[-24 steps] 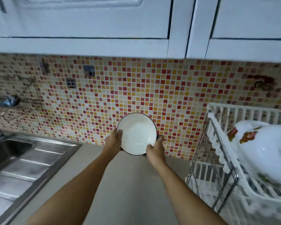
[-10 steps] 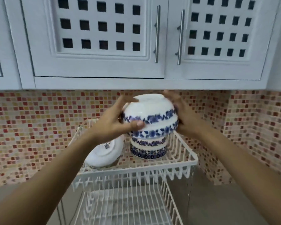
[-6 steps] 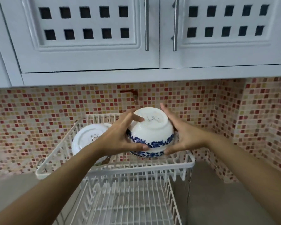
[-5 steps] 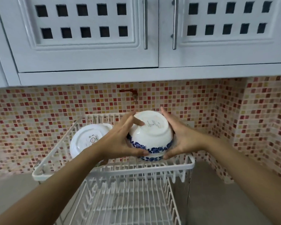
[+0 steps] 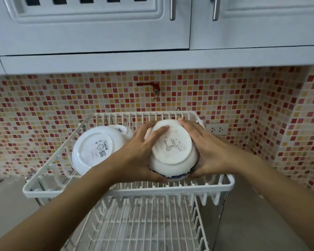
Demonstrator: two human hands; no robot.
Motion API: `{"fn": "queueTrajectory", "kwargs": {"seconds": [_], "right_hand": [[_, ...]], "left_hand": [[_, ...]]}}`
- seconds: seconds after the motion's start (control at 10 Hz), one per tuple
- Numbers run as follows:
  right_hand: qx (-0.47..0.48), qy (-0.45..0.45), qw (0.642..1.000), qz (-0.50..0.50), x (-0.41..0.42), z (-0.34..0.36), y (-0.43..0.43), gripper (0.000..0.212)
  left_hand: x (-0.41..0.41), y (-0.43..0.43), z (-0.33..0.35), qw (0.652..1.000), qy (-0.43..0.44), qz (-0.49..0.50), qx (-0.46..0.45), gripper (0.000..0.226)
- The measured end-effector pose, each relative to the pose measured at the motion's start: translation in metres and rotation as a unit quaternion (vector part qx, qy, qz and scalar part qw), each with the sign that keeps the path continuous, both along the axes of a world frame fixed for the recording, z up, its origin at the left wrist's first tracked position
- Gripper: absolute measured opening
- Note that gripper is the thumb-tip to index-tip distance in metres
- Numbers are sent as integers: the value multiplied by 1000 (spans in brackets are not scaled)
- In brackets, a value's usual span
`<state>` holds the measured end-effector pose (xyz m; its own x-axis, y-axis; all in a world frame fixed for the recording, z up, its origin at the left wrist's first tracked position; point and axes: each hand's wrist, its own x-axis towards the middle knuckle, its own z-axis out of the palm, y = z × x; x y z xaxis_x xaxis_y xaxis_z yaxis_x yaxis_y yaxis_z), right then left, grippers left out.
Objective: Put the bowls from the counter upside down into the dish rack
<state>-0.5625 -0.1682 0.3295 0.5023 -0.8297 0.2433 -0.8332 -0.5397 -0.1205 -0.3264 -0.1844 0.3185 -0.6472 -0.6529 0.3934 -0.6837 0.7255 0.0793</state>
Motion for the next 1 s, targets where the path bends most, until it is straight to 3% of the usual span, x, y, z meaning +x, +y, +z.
{"fn": "queueTrajectory", "kwargs": {"seconds": [0.2,0.4,0.8,0.9,1.0], "right_hand": [[25,7,1000,6,-1,-1,0,139],[56,-20,998,11,-2,-3,-2,140],[42,-37,998,-43,2,-3,2,144],[61,-31,996,-50,-1,-2,3,144],[124,-26,990,-62,-12,5,11,140]], "left_hand": [[-3,1,-7,1000,-6,26,13,139],[-6,5,-7,999,-3,23,37,142],[-7,5,-4,998,-4,25,61,132],[-7,9,-1,997,-10,23,78,130],[-1,19,5,993,48,21,106,118]]}}
